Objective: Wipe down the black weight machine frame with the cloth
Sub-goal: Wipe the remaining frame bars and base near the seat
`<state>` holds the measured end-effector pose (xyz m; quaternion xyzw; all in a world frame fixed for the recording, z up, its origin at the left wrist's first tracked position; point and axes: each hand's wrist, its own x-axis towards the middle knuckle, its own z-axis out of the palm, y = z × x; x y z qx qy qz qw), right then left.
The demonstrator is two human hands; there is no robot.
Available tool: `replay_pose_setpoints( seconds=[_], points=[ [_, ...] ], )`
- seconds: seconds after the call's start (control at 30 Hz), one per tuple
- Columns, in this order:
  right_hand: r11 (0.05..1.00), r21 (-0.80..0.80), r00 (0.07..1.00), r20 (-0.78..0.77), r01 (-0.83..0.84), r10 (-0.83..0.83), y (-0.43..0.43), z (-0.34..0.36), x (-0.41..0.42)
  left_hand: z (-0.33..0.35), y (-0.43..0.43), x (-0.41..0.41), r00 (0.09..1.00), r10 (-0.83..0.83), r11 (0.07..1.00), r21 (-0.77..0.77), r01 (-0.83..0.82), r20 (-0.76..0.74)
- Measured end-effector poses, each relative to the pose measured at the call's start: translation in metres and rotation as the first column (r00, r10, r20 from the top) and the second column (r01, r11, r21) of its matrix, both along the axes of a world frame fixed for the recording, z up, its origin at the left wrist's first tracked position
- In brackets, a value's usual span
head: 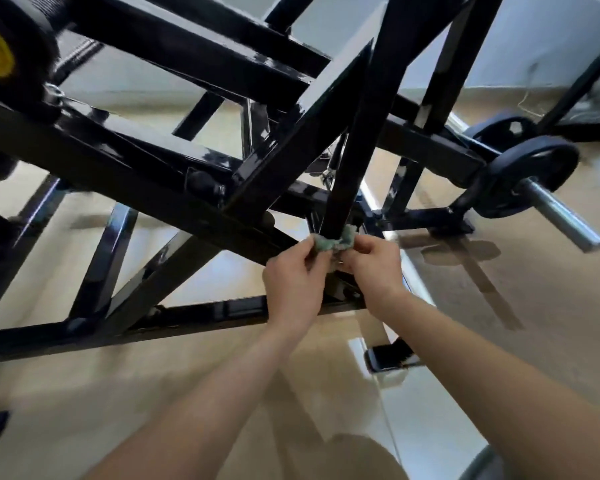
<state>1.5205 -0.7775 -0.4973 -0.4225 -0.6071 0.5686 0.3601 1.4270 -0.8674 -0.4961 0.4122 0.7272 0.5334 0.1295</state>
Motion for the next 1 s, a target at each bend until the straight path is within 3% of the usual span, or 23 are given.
replay_pose_setpoints(
  seconds=[0.13,0.4,0.5,0.6,0.67,0.8,0.9,1.0],
  points=[
    [0.998,-0.055,0.988,-0.150,0.017,-0.025,-0.007,0.027,0.006,0.016,0.012,-0.001,0.994,0.050,0.997,0.046,-0.055,0.101],
    [0.999,-0.009,0.979,-0.196,0.051,-0.052,-0.015,0.037,0.015,0.027,-0.001,0.001,0.956,0.086,0.976,0.170,-0.137,0.280],
    [0.982,-0.133,0.979,-0.132,0.137,-0.154,-0.025,0.025,0.012,0.018,-0.011,-0.004,0.894,0.102,0.991,0.032,-0.129,0.436],
    [0.948,-0.297,0.990,-0.046,0.117,-0.137,-0.040,0.005,0.005,-0.001,-0.021,-0.011,0.823,0.219,0.975,-0.139,-0.171,0.524],
    [0.934,-0.339,0.992,-0.021,0.114,-0.128,-0.049,-0.006,-0.002,-0.006,-0.027,-0.018,0.787,0.279,0.960,-0.171,-0.220,0.551],
    [0.982,-0.147,0.988,-0.085,0.117,-0.131,-0.068,-0.006,-0.027,-0.001,-0.041,-0.029,0.752,0.345,0.924,-0.065,-0.376,0.562],
    [0.995,0.091,0.985,-0.166,-0.027,0.042,-0.082,0.006,-0.046,0.010,-0.049,-0.036,0.724,0.375,0.866,0.061,-0.497,0.579],
    [0.947,0.284,0.966,-0.164,-0.148,0.201,-0.085,0.012,-0.057,0.025,-0.052,-0.046,0.731,0.359,0.817,0.183,-0.547,0.581]
  ],
)
